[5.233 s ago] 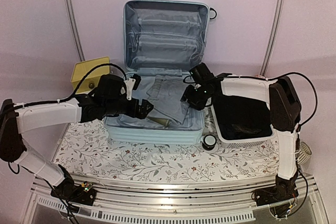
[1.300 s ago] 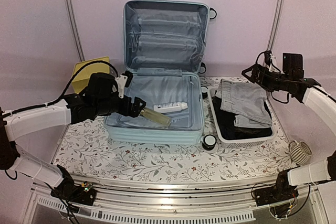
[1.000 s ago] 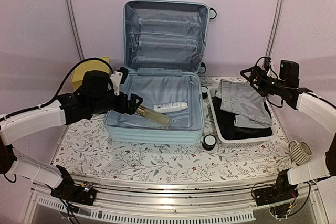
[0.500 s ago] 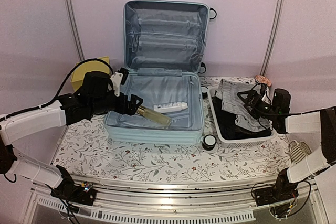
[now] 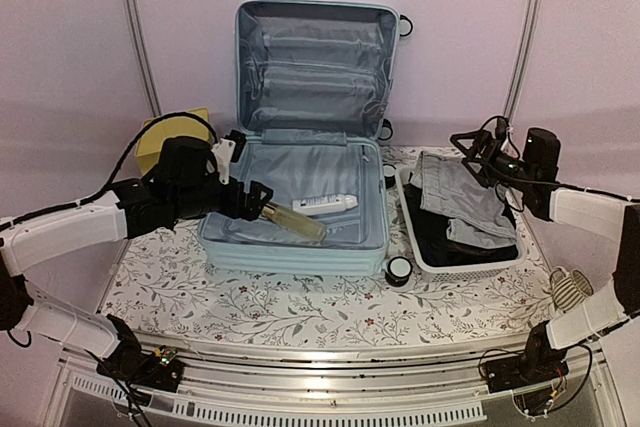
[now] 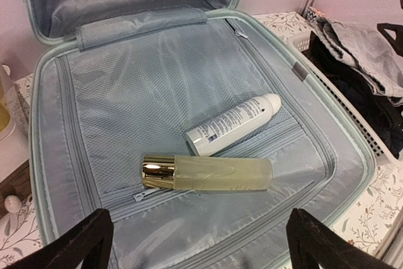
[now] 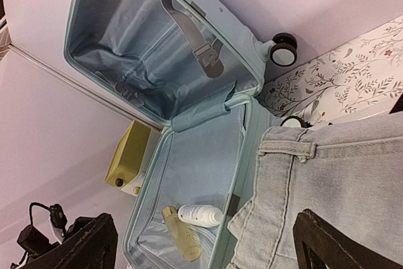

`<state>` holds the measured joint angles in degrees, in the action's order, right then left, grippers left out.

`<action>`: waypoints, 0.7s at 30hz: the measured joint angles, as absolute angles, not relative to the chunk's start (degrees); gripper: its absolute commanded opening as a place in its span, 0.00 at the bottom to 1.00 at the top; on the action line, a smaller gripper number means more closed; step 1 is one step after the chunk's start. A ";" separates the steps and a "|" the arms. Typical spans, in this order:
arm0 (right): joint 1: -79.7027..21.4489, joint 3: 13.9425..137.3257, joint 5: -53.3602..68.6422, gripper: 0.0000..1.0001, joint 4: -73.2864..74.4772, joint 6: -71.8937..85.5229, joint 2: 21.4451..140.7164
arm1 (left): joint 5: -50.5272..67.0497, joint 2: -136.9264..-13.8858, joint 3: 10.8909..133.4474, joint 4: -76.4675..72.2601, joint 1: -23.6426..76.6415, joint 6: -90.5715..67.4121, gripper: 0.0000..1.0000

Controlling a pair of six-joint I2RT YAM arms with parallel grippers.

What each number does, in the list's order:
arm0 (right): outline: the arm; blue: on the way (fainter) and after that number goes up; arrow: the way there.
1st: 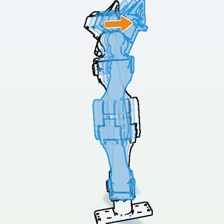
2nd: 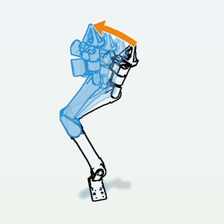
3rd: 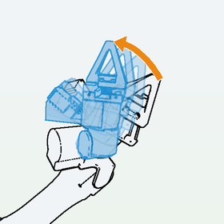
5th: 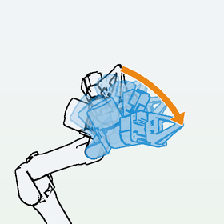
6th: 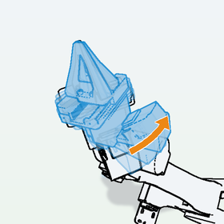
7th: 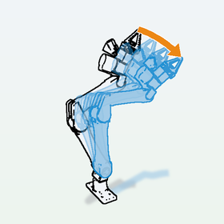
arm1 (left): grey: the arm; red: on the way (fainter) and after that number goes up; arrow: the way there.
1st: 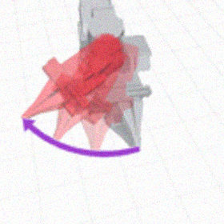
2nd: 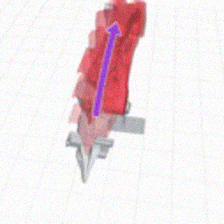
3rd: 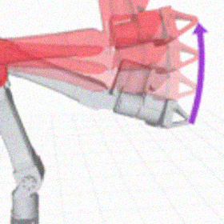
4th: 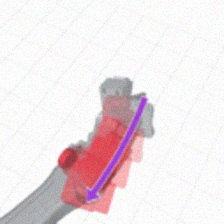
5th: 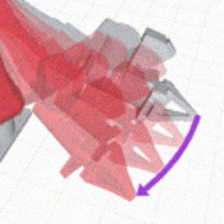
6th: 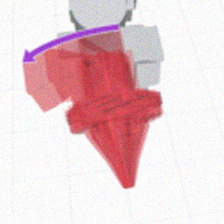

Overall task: Open, take out, and arrange the luggage
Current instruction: Close the clothes in the bin.

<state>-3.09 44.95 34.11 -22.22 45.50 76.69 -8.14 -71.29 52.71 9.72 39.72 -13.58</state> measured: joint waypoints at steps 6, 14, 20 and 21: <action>-4.27 45.89 36.45 0.99 -24.93 46.39 89.19 | -8.01 -71.37 52.71 9.74 39.72 -13.58 0.98; -4.36 44.97 36.34 0.99 -28.60 46.50 93.91 | -8.25 -71.37 52.71 9.78 39.72 -13.56 0.98; -4.36 46.57 33.82 0.99 -20.53 44.12 87.46 | -8.23 -71.40 52.71 9.76 39.72 -13.58 0.98; -4.21 46.57 33.26 0.99 -19.64 43.66 86.15 | -8.21 -71.42 52.71 9.76 39.72 -13.58 0.98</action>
<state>-4.21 46.57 33.26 -19.64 43.66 86.15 -8.21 -71.42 52.71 9.76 39.72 -13.58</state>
